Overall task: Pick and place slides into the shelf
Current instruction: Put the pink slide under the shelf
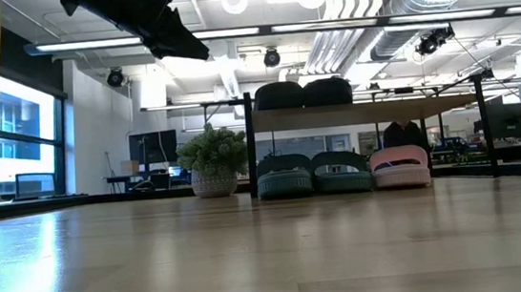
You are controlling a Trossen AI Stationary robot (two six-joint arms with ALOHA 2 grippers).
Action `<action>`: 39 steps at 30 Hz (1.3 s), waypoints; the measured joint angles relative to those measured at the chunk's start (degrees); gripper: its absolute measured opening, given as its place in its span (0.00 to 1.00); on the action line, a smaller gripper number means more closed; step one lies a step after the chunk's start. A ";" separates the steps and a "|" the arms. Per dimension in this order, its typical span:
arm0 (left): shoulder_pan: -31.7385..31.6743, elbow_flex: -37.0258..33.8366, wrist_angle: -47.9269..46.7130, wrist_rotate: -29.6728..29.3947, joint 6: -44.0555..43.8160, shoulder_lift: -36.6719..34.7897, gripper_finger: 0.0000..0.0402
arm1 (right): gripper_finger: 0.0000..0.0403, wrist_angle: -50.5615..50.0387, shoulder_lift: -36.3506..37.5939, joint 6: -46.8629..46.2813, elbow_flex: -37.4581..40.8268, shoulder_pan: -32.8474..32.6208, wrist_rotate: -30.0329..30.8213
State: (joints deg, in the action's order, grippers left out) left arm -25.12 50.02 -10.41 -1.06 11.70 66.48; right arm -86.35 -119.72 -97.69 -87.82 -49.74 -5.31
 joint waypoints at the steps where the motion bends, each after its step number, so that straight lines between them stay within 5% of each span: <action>1: -0.01 0.00 0.00 0.00 0.00 0.00 0.30 | 0.37 0.05 0.00 -0.15 0.33 -0.02 -0.55; 9: 0.01 0.00 0.00 0.00 0.00 0.00 0.30 | 0.34 0.03 0.00 0.11 0.55 -0.02 -0.77; 21: 0.01 0.00 0.00 0.00 0.00 0.00 0.30 | 0.03 -0.11 0.00 4.74 0.34 -0.12 -0.23; 29: 0.01 0.00 0.00 0.00 0.00 0.00 0.30 | 0.01 -3.63 1.00 5.29 -7.11 -1.10 12.91; 39: 0.01 0.00 0.01 0.00 0.00 0.00 0.30 | 0.00 -3.62 1.16 20.84 -11.63 2.26 28.43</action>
State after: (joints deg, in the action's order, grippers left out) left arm -25.10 50.02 -10.41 -1.06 11.70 66.48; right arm -89.97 -118.56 -76.85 -99.45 -47.48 23.11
